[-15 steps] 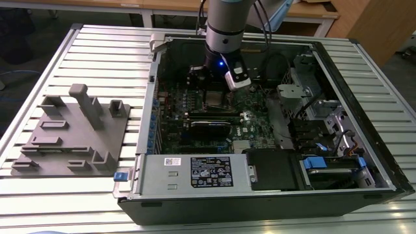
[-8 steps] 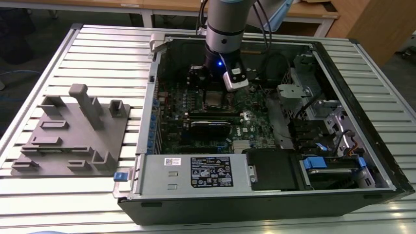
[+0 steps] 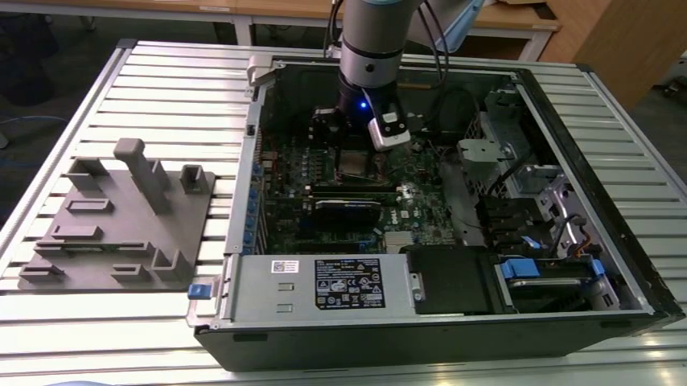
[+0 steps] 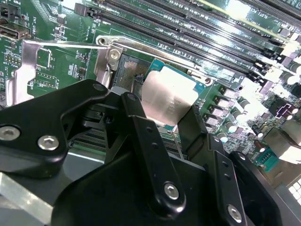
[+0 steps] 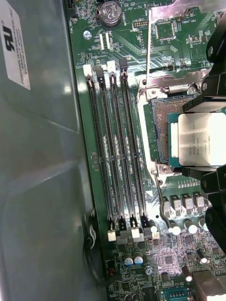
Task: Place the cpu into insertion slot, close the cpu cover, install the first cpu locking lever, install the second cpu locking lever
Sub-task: 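Place the cpu into insertion slot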
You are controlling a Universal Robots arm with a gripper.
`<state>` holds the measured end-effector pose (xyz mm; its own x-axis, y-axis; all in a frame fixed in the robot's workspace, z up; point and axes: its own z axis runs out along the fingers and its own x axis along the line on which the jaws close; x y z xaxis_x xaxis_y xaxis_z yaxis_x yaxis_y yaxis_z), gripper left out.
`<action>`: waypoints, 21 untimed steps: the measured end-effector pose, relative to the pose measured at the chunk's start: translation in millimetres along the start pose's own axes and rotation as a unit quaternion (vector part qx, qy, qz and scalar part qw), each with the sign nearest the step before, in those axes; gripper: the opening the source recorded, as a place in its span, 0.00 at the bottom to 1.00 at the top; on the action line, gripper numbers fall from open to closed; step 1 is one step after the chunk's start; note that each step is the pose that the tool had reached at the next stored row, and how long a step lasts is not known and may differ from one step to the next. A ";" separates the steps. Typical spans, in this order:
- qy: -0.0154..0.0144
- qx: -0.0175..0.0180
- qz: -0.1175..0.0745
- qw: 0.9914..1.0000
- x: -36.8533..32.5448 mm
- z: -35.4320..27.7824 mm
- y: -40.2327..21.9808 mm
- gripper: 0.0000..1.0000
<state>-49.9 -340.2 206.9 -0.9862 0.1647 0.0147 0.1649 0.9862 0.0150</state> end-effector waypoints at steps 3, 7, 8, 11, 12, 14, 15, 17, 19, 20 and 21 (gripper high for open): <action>0.000 0.000 0.004 1.000 0.0 0.0 0.0 0.54; -0.001 -0.001 0.036 0.999 0.0 0.1 0.0 0.54; -0.001 -0.001 0.044 0.999 0.0 0.1 0.0 0.54; -0.001 -0.001 0.060 0.998 0.0 0.1 0.0 0.54; -0.001 -0.001 0.060 0.998 0.0 0.1 0.0 0.54; -0.001 -0.001 0.060 0.998 0.0 0.1 0.0 0.54; -0.001 -0.001 0.060 0.998 0.0 0.1 0.0 0.54; -0.001 -0.001 0.061 0.998 0.0 0.1 0.0 0.54; -0.001 -0.001 0.070 0.998 0.0 0.1 0.0 0.54; -0.001 -0.001 0.076 0.997 0.0 0.1 0.0 0.54; -0.001 -0.001 0.082 0.997 0.0 0.1 0.0 0.54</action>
<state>-49.9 -340.2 206.8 -0.9459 0.3241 0.0147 0.3243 0.9458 0.0150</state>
